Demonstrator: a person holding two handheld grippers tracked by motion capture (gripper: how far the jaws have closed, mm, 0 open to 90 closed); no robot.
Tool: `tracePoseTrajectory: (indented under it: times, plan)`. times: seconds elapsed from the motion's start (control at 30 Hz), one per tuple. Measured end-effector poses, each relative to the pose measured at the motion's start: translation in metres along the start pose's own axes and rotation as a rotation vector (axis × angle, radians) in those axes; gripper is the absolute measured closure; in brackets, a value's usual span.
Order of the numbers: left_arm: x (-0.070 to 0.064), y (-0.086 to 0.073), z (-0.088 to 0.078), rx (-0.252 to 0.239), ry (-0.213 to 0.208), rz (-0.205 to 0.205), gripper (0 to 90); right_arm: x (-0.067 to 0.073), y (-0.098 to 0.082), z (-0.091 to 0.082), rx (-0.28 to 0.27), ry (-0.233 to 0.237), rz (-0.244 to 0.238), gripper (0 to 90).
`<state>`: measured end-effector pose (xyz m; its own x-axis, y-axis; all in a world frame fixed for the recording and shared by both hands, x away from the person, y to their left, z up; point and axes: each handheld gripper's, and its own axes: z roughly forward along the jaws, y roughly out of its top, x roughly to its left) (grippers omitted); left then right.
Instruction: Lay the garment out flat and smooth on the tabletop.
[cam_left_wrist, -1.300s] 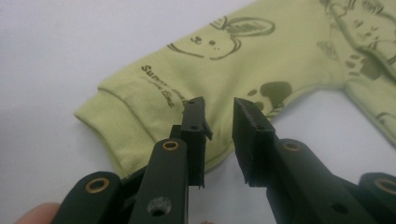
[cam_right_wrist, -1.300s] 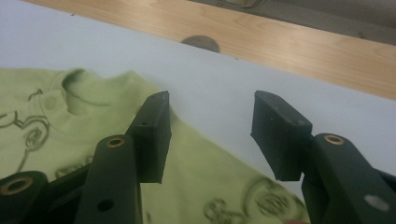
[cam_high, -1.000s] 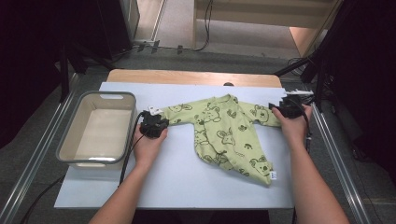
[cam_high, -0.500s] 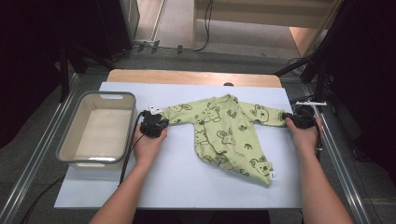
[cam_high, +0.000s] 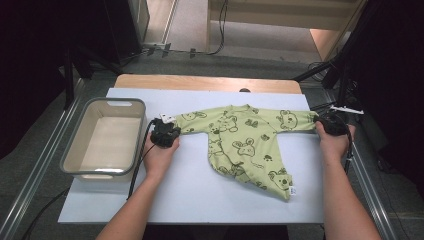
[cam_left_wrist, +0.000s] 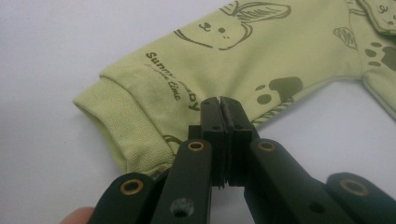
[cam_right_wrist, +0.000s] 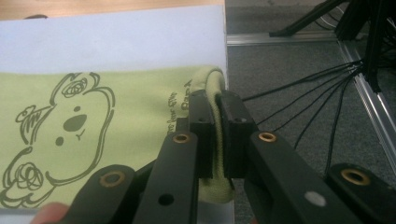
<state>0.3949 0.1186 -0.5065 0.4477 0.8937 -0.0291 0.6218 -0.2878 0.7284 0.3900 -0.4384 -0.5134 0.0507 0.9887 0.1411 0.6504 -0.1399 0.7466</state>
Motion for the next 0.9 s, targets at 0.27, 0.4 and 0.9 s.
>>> tracePoseTrajectory:
  times: [0.27, 0.4, 0.9]
  plan:
    - [0.001, 0.003, 0.002, 0.007, 0.014, -0.008, 89.3, -0.009, -0.006, 0.000, 0.050, 0.042, 0.038, 72.3]
    - [0.002, 0.004, 0.003, 0.010, 0.007, -0.028, 89.3, -0.018, -0.011, -0.010, 0.030, 0.063, 0.069, 57.0]
    - [-0.005, 0.002, -0.016, -0.098, -0.071, 0.007, 52.0, 0.001, -0.038, -0.055, -0.032, 0.166, -0.044, 20.6]
